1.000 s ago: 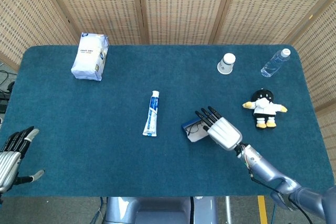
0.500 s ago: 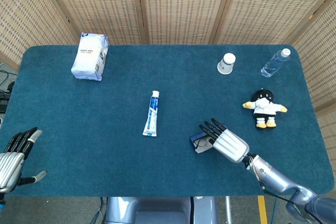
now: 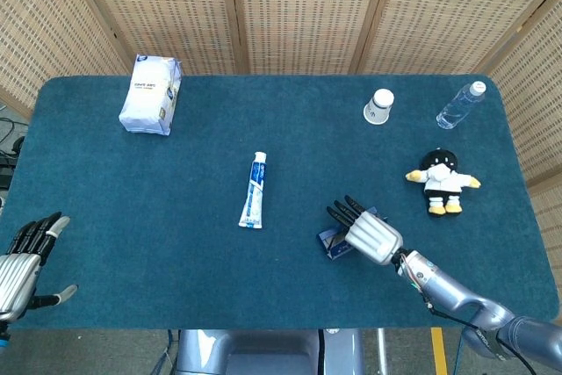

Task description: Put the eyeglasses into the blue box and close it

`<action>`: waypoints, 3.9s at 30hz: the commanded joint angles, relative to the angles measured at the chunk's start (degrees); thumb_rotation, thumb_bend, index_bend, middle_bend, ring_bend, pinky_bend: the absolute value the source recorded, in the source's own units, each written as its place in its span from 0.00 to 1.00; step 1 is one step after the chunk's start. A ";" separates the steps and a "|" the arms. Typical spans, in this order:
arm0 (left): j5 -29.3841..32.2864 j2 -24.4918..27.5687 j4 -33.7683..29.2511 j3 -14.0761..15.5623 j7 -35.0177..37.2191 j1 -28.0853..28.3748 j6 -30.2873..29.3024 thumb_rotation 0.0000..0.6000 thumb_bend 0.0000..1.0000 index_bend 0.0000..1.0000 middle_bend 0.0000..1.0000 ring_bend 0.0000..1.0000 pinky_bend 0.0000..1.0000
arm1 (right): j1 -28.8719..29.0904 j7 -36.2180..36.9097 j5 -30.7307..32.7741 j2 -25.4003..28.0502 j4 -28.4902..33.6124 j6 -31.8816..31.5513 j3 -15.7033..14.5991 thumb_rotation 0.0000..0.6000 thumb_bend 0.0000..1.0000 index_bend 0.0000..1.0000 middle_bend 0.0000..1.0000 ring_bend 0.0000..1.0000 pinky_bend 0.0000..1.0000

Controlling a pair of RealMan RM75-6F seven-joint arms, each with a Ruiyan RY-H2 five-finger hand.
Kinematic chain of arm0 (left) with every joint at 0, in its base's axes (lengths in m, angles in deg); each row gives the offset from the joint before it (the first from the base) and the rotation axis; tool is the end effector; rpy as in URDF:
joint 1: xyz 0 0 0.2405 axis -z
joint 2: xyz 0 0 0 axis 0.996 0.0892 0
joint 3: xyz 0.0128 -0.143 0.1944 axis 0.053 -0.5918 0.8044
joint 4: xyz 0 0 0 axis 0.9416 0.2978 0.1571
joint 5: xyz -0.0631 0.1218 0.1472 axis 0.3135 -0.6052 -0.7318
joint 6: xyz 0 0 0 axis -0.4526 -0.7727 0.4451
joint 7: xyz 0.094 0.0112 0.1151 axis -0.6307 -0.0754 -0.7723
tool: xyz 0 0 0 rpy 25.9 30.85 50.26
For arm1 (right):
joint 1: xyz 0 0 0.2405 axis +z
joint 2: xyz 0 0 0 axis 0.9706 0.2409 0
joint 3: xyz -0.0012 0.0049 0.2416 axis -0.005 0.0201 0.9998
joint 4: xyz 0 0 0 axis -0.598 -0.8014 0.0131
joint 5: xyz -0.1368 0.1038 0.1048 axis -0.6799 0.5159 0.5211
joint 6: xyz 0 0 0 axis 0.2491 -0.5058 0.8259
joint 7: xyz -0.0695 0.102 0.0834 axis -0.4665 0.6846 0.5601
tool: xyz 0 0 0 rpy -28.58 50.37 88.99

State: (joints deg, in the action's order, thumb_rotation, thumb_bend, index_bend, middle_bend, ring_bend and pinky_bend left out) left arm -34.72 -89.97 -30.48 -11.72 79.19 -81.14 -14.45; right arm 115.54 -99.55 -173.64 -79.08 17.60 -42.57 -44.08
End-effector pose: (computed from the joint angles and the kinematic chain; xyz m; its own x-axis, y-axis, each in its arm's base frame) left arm -0.2646 0.1504 0.1626 0.3379 0.2105 0.9174 0.9400 -0.0272 -0.3400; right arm -0.1953 -0.2931 0.0095 0.8820 0.1561 0.4446 -0.2082 -0.7174 0.6649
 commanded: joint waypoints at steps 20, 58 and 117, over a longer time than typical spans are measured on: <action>-0.27 -0.04 0.13 0.15 0.29 -0.13 -0.25 1.00 0.10 0.00 0.00 0.00 0.00 | 1.17 -3.54 2.90 -6.72 -3.81 0.54 4.66 1.00 0.57 0.45 0.06 0.00 0.10; -0.82 0.25 0.35 0.31 1.31 -0.23 -0.55 1.00 0.09 0.00 0.00 0.00 0.00 | 1.59 -2.51 5.21 -12.54 -7.87 -1.51 6.59 1.00 0.21 0.21 0.00 0.00 0.10; -0.07 0.04 0.33 0.10 0.86 0.01 -0.08 1.00 0.09 0.00 0.00 0.00 0.00 | 5.24 -5.03 10.98 -2.73 5.12 11.43 3.81 1.00 0.00 0.00 0.00 0.00 0.12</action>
State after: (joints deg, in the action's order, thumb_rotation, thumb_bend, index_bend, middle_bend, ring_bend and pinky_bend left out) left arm -34.81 -89.92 -30.16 -11.61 80.05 -81.14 -14.56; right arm 120.67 -104.78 -162.90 -81.66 22.85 -31.34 -40.41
